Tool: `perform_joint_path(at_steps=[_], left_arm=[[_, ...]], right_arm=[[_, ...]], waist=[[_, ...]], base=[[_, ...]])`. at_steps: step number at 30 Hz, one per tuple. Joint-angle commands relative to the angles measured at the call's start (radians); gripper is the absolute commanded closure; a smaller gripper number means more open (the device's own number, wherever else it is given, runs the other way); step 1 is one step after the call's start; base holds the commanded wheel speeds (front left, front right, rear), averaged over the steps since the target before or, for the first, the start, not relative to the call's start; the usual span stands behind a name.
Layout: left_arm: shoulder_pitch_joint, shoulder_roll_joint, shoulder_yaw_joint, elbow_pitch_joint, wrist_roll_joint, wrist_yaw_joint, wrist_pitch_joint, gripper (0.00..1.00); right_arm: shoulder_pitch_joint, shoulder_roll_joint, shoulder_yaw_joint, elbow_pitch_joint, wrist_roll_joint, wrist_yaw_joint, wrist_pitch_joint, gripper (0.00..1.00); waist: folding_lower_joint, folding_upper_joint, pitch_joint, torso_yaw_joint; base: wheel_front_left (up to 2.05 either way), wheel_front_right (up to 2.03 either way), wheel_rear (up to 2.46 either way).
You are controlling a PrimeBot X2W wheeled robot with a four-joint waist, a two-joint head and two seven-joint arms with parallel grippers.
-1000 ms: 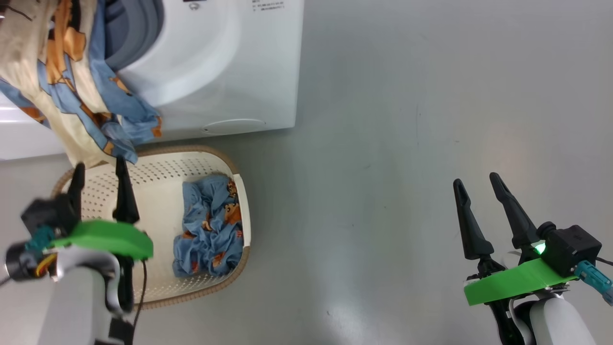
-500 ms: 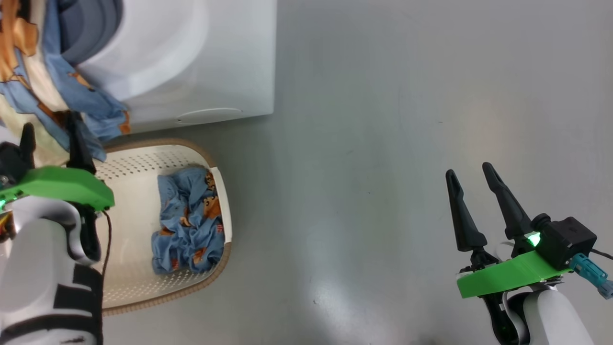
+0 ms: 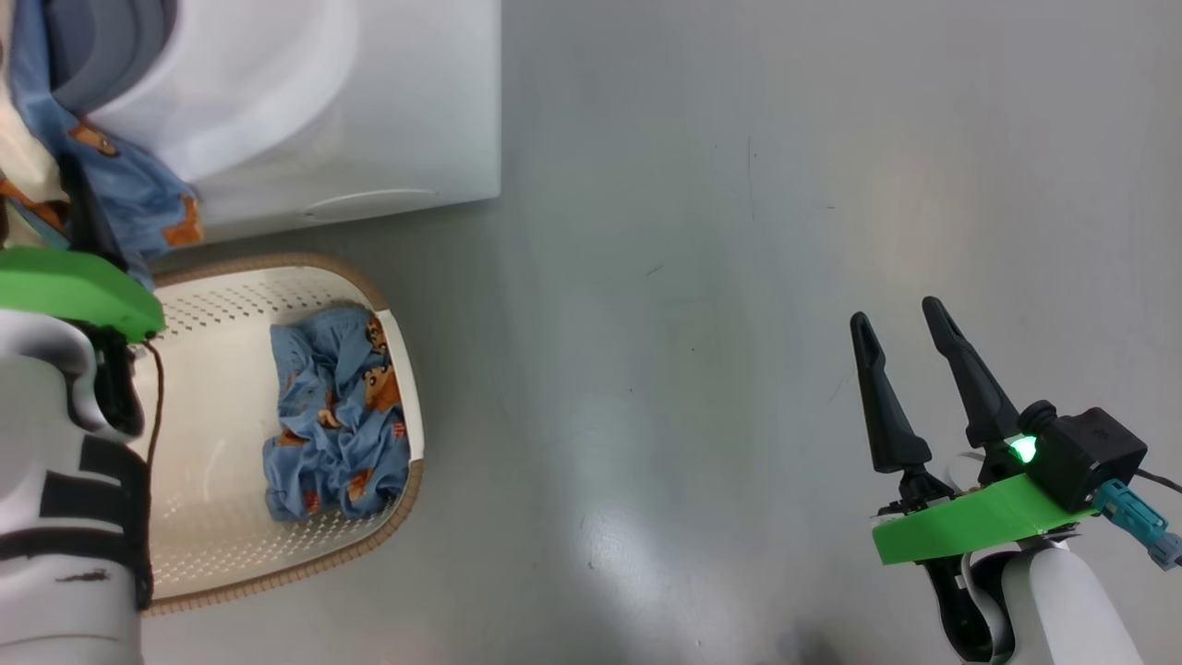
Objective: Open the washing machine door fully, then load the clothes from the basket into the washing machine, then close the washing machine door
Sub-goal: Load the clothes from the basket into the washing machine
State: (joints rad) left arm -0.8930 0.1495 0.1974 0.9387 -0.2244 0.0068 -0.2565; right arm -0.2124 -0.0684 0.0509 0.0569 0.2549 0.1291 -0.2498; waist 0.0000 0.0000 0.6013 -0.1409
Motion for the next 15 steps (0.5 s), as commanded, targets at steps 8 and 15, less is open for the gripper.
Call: perform_joint_path(at_steps=[8,15], left_arm=[[-0.058,0.066,0.025,0.036,0.006,0.016,-0.005,0.0],[-0.1,0.08,0.038,0.077,-0.004,0.007,-0.005,0.0]], right_arm=[[-0.005,0.003,0.021,-0.028,-0.008,0.002,-0.012,0.0],[-0.01,0.005,0.023,-0.026,-0.007,0.002,-0.012,0.0]], waist=[[0.0,0.0,0.019,-0.003],[0.0,0.0,0.028,-0.005]], base=[[0.0,0.0,0.0],[0.0,0.0,0.0]])
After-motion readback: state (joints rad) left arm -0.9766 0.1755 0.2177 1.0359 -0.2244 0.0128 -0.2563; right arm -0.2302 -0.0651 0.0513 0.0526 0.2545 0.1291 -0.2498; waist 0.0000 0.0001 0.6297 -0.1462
